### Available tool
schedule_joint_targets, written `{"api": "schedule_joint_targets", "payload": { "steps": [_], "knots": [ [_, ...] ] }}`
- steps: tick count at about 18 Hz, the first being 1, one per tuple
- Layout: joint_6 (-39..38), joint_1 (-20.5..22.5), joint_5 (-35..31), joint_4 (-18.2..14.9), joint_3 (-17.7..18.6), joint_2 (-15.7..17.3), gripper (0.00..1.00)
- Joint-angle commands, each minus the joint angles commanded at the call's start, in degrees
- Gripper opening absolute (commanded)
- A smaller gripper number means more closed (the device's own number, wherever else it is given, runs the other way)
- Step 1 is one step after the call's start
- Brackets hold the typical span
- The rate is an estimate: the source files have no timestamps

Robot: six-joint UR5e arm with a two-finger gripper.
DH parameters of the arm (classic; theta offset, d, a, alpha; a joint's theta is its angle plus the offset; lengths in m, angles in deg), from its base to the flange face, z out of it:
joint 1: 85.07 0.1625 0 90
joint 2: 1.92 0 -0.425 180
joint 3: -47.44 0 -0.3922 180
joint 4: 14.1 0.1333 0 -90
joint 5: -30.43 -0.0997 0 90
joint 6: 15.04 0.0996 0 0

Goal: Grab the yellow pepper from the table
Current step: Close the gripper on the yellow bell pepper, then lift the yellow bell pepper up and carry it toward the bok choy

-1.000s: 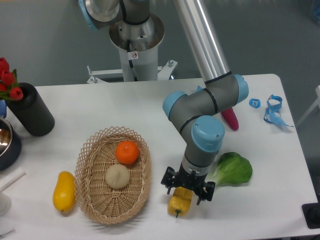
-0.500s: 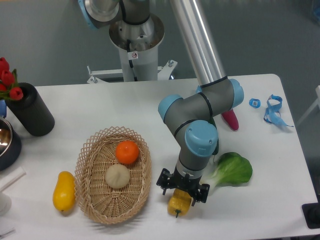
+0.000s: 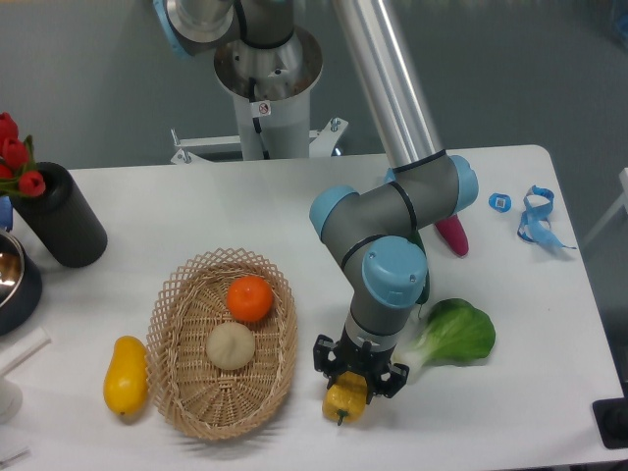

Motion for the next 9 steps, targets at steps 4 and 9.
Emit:
{"api": "schedule_joint_targets", "payload": {
  "steps": [4,9],
  "knots": [
    [0.26,0.17,0.00,-0.09,-1.58,0.61,0.21],
    [2.63,1.22,-2.19,-0.18,-5.62,5.79,0.21]
  ]
}}
